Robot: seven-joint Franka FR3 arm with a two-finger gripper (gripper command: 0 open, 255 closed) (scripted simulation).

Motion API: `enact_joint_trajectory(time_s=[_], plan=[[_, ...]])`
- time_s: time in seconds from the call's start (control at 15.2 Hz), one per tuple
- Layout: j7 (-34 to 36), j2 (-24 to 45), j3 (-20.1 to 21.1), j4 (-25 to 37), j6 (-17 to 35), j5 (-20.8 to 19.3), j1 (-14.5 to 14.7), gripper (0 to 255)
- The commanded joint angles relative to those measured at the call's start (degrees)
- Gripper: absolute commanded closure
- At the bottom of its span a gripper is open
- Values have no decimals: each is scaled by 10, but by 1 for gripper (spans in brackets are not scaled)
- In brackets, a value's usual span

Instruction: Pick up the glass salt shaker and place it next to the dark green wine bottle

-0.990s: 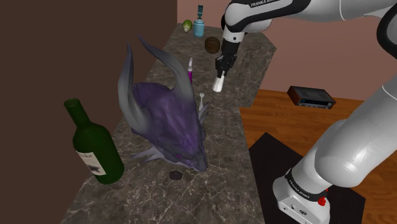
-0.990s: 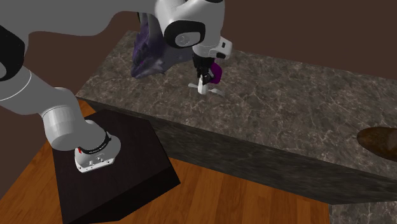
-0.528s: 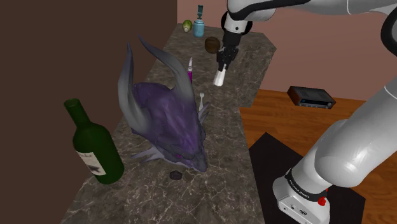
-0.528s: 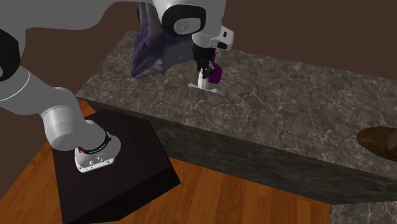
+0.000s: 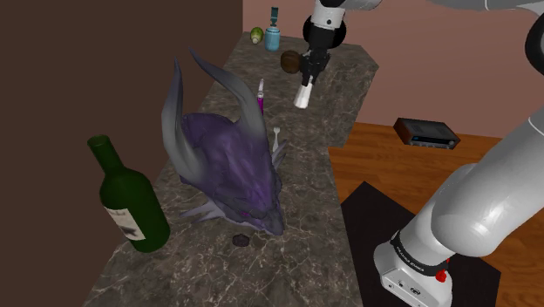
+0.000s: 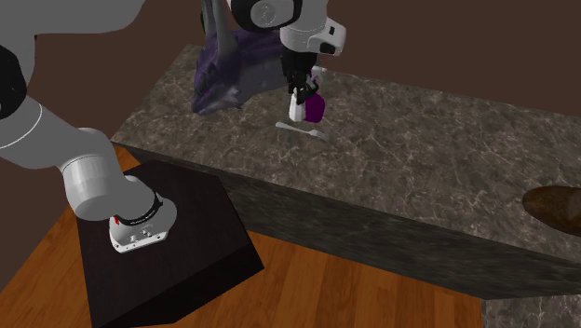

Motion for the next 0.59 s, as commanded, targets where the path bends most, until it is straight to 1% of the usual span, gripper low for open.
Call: enact_joint_trajectory(time_s=[0.0,0.53], plan=[[0,2,0,17,-15,0,0,255],[4,9,-1,86,-78,1,0,255]])
